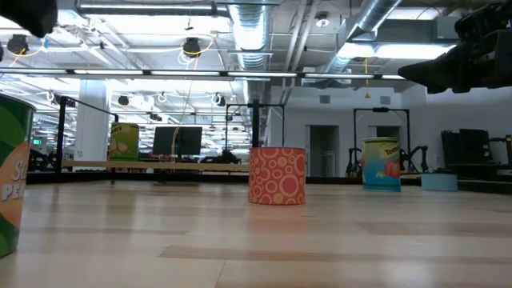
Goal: Pick and place cans onto a shelf
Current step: Put the canned green beans on the shelf
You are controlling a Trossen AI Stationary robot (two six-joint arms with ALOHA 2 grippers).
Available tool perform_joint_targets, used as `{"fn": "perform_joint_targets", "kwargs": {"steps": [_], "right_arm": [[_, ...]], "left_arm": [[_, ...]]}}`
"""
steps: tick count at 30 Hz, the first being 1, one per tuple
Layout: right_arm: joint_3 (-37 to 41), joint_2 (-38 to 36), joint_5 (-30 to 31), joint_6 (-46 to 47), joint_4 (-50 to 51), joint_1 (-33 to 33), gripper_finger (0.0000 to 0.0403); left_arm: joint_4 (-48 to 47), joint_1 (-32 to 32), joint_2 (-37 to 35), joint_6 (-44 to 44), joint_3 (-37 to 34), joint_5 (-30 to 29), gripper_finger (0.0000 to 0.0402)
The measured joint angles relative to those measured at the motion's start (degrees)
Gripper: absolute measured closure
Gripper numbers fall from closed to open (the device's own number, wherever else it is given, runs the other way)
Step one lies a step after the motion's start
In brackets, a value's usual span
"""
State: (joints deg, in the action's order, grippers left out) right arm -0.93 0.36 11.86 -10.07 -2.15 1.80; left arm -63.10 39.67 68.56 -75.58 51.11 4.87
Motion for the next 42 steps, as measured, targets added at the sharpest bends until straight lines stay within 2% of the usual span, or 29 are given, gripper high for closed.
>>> {"fn": "perform_joint_targets", "kwargs": {"steps": [9,11,13,16,19,22,28,32,37,42], "right_arm": [[0.00,0.00,0.00,0.02,0.00,0.00,0.0343],[0.00,-0.01,0.00,0.02,0.00,0.00,0.0343],[0.00,-0.01,0.00,0.02,0.00,0.00,0.0343],[0.00,0.00,0.00,0.02,0.00,0.00,0.0343],[0.00,-0.01,0.00,0.02,0.00,0.00,0.0343],[0.00,0.00,0.00,0.02,0.00,0.00,0.0343],[0.02,-0.01,0.00,0.02,0.01,0.00,0.0343],[0.02,0.00,0.00,0.02,0.05,0.00,0.0343],[0.02,-0.02,0.02,0.02,0.04,0.00,0.0343],[0.02,0.00,0.01,0.02,0.22,0.00,0.0343]], "left_arm": [[0.09,2.20,6.41,-3.25,0.53,-0.03,0.0276],[0.12,2.20,7.03,-2.74,0.63,-0.18,0.0289],[0.48,2.23,7.25,-1.95,0.69,-1.21,0.0319],[0.36,1.86,7.14,-1.13,0.72,-6.99,0.0381],[0.55,0.36,7.39,-0.07,0.64,-16.19,0.0394],[-2.36,-1.89,7.88,2.72,2.73,-21.35,0.0400],[-15.07,-11.44,7.86,13.02,10.15,-26.58,0.0401],[-19.88,-21.31,7.68,23.14,14.27,-31.39,0.0401],[-21.09,-35.93,7.22,39.04,17.64,-33.78,0.0401],[-20.19,-49.59,5.65,51.91,19.50,-33.57,0.0401]]}}
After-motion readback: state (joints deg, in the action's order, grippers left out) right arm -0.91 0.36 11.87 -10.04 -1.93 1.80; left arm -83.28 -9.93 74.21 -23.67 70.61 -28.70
